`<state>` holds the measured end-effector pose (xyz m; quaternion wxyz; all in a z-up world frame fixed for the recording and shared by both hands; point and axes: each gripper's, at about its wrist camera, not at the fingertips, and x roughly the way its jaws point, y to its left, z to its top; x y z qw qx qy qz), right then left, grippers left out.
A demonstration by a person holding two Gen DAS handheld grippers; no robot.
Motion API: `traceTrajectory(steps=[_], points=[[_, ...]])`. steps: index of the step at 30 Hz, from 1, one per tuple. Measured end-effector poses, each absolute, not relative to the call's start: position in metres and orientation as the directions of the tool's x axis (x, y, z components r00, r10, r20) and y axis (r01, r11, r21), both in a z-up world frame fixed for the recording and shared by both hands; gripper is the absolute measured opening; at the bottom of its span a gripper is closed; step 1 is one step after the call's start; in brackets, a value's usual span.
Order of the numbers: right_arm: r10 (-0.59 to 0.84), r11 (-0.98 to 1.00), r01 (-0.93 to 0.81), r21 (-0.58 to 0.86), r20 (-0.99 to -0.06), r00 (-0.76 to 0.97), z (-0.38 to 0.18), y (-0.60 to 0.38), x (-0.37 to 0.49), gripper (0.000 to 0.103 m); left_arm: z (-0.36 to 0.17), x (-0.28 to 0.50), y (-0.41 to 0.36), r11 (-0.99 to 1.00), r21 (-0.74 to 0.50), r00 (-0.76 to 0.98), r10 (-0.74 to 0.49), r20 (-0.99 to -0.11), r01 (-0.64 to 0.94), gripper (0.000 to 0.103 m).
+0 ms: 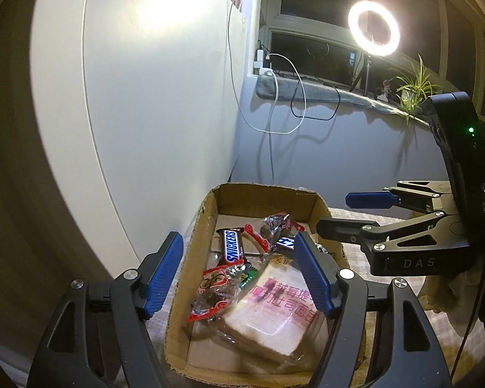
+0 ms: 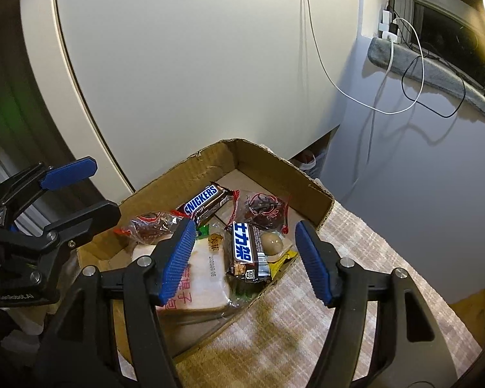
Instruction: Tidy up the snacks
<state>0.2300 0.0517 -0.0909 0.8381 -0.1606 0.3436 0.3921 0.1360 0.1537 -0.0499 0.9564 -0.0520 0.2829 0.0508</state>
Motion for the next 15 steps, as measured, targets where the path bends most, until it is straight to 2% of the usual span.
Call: traceTrajectory(steps=[10, 15], points=[[0.536, 0.660, -0.751, -0.031, -0.681, 0.499, -0.082, 0.040, 0.212, 0.067, -0.043, 0.124, 0.151, 0.988, -0.069, 0.838, 0.079, -0.540, -0.138, 0.071], [0.528, 0.683, -0.729, -0.049, -0.656, 0.539, -0.074, 0.028, 0.197, 0.070, -0.038, 0.116, 0.148, 0.987, -0.070, 0.843, 0.086, -0.532, -0.145, 0.076]])
